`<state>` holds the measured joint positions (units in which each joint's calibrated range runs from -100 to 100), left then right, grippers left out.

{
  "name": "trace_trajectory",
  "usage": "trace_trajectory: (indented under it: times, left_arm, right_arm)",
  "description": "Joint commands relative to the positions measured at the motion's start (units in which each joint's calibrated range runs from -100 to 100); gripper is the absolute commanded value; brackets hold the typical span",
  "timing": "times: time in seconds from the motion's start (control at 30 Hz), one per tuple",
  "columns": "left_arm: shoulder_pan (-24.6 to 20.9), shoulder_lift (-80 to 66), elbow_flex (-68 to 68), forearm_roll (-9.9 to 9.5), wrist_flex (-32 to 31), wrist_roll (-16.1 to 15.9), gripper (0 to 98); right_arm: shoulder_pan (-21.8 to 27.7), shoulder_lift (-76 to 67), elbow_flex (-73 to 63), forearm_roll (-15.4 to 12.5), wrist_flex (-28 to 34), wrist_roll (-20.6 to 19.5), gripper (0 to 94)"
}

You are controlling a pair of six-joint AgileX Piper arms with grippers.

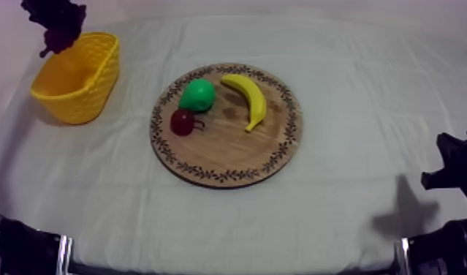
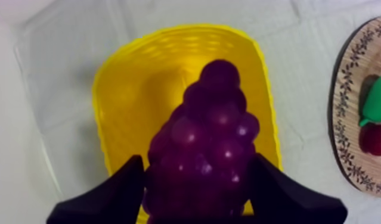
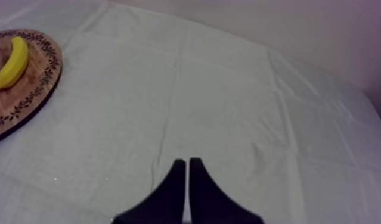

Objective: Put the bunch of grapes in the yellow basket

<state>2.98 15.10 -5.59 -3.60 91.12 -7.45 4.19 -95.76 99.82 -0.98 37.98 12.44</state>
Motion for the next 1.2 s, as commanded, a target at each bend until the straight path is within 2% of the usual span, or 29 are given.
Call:
trace_trajectory:
  times: [0.0, 0.43, 0.53, 0.77, 0.9, 1.03, 1.17]
  left_arm:
    - [-0.04, 1.65, -0.06, 0.08, -0.5, 0.25, 51.4]
    - [-1.13, 11.39, -1.67, 0.64, -2.11, 0.74, 52.1]
    - [-1.47, 13.11, -1.96, 0.75, -2.1, 0.97, 57.3]
    - [-1.82, 15.91, -1.61, 1.2, -1.82, 1.19, 77.5]
    - [-1.87, 16.65, -1.48, 1.43, -1.69, 1.3, 85.9]
    - [-2.1, 16.48, -1.01, 1.66, -1.65, 1.41, 89.5]
    - [-2.48, 14.85, 0.08, 1.76, -1.65, 1.75, 86.7]
  right_arm:
    - [0.02, 0.0, -0.04, 0.03, 0.0, -0.01, 0.3]
    - [0.02, 0.0, -0.04, 0.03, 0.0, -0.01, 0.3]
    - [0.02, 0.0, -0.04, 0.03, 0.0, -0.01, 0.3]
    - [0.02, 0.0, -0.04, 0.03, 0.0, -0.01, 0.3]
    - [0.02, 0.0, -0.04, 0.03, 0.0, -0.01, 0.3]
    - [0.02, 0.0, -0.04, 0.03, 0.0, -0.01, 0.3]
    - [0.02, 0.0, -0.04, 0.03, 0.0, -0.01, 0.3]
